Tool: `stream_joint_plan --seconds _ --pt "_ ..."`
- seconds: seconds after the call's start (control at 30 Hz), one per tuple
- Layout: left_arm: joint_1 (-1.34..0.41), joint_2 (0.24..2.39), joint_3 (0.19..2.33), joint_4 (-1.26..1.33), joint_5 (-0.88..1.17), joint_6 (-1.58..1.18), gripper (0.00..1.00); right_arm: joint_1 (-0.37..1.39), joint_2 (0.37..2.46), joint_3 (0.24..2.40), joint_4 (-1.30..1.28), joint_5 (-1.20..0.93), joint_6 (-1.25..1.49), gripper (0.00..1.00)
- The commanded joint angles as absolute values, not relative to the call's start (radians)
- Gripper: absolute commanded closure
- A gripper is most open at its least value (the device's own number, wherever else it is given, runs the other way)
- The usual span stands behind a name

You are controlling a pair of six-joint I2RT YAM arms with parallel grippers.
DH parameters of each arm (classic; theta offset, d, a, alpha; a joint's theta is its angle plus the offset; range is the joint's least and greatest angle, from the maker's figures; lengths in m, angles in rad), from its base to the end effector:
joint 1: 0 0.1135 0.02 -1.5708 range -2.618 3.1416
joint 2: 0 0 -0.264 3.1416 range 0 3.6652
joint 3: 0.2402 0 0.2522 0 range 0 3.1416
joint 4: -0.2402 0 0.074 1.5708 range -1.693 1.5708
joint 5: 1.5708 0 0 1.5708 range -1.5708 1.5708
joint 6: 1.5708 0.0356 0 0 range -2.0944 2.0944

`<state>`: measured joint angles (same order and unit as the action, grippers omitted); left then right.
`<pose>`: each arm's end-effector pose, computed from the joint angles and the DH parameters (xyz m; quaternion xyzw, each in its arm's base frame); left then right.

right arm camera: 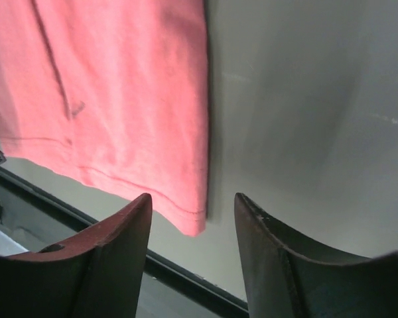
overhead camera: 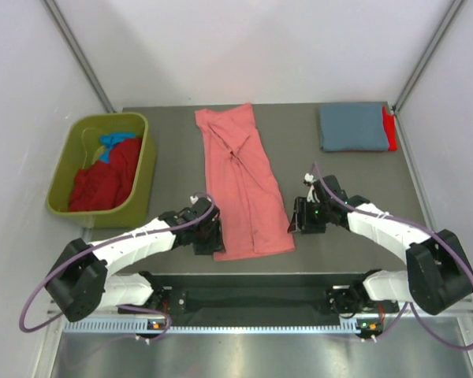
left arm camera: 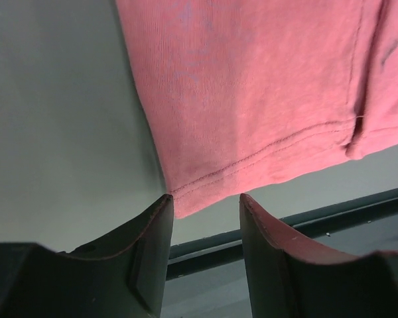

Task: Fold and stack the t-shirts
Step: Fold the tshirt

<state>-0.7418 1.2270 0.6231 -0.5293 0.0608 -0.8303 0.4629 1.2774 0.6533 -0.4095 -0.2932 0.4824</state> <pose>0.1557 -0.1456 0.1731 -0.0366 0.9750 -0.1745 0.1323 0.2037 0.1132 0.1789 -0.0295 0.9541 0.2449 0.1696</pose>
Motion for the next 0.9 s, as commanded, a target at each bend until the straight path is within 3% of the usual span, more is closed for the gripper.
stream_joint_plan --seconds 0.0,0.33,0.47,0.57,0.6,0.63,0.87 --pt "-0.765 1.212 0.586 -0.491 0.024 -0.96 0.5 0.482 1.288 0.62 -0.342 -0.32 0.494 0.49" --pt "-0.798 1.259 0.569 -0.483 -0.037 -0.994 0.51 0.548 1.305 0.531 -0.269 -0.322 0.523 0.6" --pt "-0.798 1.285 0.568 -0.474 -0.032 -0.996 0.56 0.554 1.298 0.52 -0.268 -0.299 0.528 0.64" --pt "-0.801 1.286 0.571 -0.488 -0.02 -0.996 0.75 0.557 1.286 0.517 -0.284 -0.282 0.523 0.76" --pt "-0.801 1.275 0.577 -0.498 -0.02 -0.994 0.91 0.56 1.273 0.517 -0.291 -0.284 0.523 0.91" --pt "-0.807 1.267 0.589 -0.54 -0.028 -0.994 1.0 0.566 1.264 0.517 -0.293 -0.29 0.526 1.0" --pt "-0.882 1.137 0.618 -0.728 -0.045 -1.035 1.0 0.618 1.123 0.489 -0.307 -0.276 0.616 1.0"
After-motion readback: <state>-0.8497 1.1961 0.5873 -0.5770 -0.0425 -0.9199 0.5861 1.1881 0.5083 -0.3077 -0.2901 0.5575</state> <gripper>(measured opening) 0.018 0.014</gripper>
